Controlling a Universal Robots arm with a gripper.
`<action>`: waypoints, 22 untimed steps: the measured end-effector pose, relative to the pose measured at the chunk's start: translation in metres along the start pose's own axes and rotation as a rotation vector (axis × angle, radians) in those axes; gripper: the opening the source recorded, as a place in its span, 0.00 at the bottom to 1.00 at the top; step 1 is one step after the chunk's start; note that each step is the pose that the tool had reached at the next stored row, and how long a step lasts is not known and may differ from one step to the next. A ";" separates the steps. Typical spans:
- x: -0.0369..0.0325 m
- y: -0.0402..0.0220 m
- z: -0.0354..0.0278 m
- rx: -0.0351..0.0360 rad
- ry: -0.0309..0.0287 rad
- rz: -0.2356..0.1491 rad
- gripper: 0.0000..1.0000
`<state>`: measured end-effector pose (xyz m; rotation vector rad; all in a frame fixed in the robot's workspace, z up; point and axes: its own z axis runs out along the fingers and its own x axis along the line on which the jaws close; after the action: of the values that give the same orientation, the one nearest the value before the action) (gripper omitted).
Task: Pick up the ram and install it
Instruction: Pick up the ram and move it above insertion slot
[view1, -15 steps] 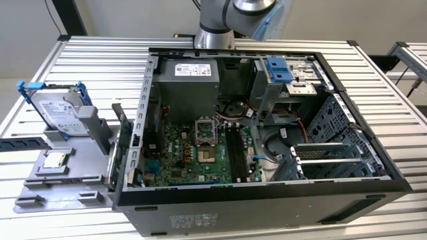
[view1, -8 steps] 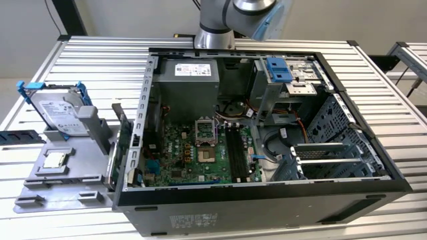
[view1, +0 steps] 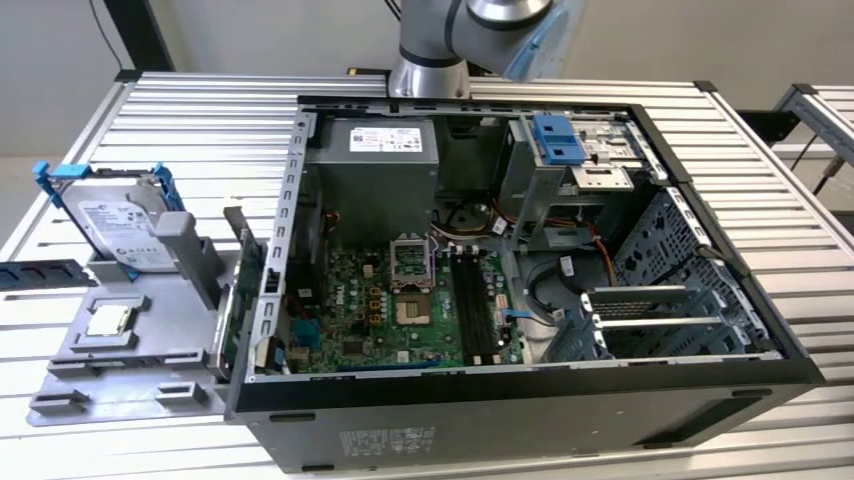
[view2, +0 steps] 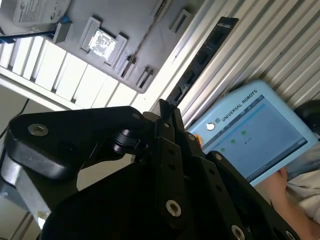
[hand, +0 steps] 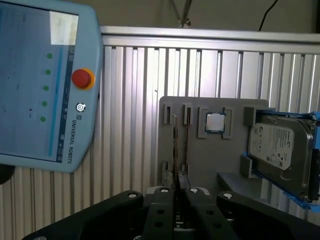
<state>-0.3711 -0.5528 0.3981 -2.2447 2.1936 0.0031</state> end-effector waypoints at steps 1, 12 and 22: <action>0.0001 -0.0037 0.0001 0.0001 -0.0001 0.000 0.00; 0.0013 -0.0535 0.0002 -0.0010 -0.0001 0.000 0.00; 0.0024 -0.0989 0.0002 -0.0020 -0.0001 0.000 0.00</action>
<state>-0.2722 -0.5528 0.3980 -2.2457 2.1946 0.0054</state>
